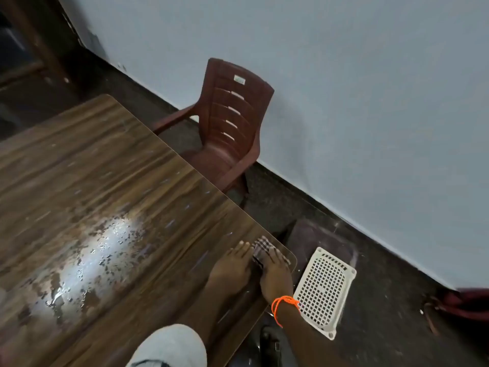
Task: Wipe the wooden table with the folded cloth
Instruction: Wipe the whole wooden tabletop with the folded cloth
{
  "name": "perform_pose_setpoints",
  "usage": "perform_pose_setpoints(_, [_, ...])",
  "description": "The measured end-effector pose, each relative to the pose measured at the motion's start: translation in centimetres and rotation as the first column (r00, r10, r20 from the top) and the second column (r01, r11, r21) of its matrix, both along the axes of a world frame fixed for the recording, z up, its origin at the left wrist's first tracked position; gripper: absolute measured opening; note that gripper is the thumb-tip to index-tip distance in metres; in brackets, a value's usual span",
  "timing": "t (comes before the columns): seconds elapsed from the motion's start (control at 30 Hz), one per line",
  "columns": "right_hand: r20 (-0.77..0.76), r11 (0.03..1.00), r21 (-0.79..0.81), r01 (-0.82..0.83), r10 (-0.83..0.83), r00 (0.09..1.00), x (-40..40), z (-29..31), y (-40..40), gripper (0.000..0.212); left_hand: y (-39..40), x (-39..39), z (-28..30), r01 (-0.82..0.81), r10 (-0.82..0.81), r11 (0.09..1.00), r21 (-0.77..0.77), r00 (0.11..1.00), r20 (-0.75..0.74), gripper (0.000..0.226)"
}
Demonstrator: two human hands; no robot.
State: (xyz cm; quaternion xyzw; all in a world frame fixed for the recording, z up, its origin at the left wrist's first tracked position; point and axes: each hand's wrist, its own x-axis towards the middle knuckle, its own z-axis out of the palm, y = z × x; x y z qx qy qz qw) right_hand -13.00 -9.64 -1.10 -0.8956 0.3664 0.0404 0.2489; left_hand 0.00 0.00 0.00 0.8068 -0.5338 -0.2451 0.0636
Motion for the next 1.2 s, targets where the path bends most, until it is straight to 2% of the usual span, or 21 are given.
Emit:
perform_pose_setpoints(0.07, [0.01, 0.999, -0.036, 0.019, -0.018, 1.0, -0.4, -0.9, 0.1, 0.068, -0.5, -0.6, -1.3, 0.051, -0.051, 0.999, 0.008, 0.997, -0.05, 0.07])
perform_pose_setpoints(0.23, [0.077, 0.989, -0.075, 0.128, -0.122, 0.99, -1.4, -2.6, 0.0, 0.067, -2.2, -1.5, -2.6, 0.109, -0.109, 0.994, 0.015, 0.994, 0.023, 0.069])
perform_pose_setpoints(0.5, [0.177, 0.987, -0.1, 0.125, -0.106, 0.978, -4.4, -3.3, 0.4, 0.067, -2.9, -2.8, -3.8, 0.158, -0.158, 0.988, 0.004, 0.987, 0.013, 0.069])
perform_pose_setpoints(0.67, [0.196, 0.981, -0.036, 0.191, -0.18, 0.964, -4.4, -3.4, -1.6, 0.066, -4.7, -3.3, -4.4, 0.177, -0.177, 0.984, 0.017, 0.982, 0.066, 0.064])
perform_pose_setpoints(0.87, [0.202, 0.962, 0.053, 0.267, -0.272, 0.941, -1.9, -3.6, -3.3, 0.068, -5.9, -2.9, -4.9, 0.093, -0.093, 0.996, 0.009, 0.993, 0.073, 0.064])
perform_pose_setpoints(1.1, [0.204, 0.991, 0.039, 0.129, -0.134, 0.97, -2.6, -3.0, 0.4, 0.054, -0.6, -4.4, -4.5, 0.041, -0.042, 0.999, 0.011, 0.996, 0.081, 0.064])
perform_pose_setpoints(1.2, [0.216, 0.997, 0.03, 0.07, -0.075, 0.973, -4.6, -2.6, 1.8, 0.05, 1.4, -6.6, -4.2, 0.117, -0.121, 0.992, 0.036, 0.987, 0.106, 0.068])
